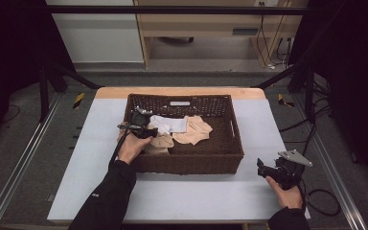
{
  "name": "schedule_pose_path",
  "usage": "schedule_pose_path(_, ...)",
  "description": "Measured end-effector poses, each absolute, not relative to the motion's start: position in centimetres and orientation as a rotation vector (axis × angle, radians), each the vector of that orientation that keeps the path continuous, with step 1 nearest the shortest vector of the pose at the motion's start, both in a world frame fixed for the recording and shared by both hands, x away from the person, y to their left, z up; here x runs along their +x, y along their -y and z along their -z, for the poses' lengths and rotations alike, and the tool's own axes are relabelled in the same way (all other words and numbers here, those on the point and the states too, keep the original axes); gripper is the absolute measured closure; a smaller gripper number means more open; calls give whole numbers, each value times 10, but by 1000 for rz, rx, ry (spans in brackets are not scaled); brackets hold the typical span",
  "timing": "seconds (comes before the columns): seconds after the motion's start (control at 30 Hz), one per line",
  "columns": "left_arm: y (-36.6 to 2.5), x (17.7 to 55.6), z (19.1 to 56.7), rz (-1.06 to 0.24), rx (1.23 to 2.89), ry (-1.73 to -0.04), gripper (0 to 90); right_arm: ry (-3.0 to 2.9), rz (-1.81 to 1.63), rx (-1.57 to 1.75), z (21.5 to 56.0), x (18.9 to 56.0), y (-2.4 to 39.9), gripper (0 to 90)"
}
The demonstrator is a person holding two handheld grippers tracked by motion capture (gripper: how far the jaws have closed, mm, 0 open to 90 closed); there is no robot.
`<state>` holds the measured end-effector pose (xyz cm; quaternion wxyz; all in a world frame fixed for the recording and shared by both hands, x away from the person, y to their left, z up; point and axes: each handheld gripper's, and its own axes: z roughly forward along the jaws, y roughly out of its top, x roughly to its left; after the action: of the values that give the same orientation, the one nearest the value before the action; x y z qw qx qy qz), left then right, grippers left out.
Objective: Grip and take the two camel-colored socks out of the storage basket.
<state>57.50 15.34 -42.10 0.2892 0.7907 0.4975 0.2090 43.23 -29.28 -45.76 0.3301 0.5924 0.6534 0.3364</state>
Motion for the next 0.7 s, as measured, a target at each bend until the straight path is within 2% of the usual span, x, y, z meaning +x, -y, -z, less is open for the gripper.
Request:
schedule_pose_path(0.07, -154, 576, 421, -542, 2117, -1332, 590, -1708, -881, 1551, 458, 432, 293, 44)
schedule_pose_path(0.13, -155, 577, 422, -516, 2126, -1347, 702, -1709, -883, 1553, 457, 432, 293, 44)
schedule_pose_path(0.2, -155, 576, 421, -511, 2117, -1345, 738, -1709, -882, 1551, 458, 432, 293, 44)
schedule_pose_path(0.23, -156, 576, 419, -504, 2114, -1337, 812, -1711, -880, 1548, 457, 432, 293, 44)
schedule_pose_path(0.27, -156, 576, 419, -504, 2114, -1337, 829, -1711, -880, 1548, 458, 432, 293, 44)
schedule_pose_path(0.4, -159, 573, 414, -533, 2075, -1300, 853, -1711, -882, 1553, 458, 432, 293, 44)
schedule_pose_path(0.7, -162, 561, 389, -613, 1846, -1152, 855, -1701, -887, 1550, 457, 432, 294, 44)
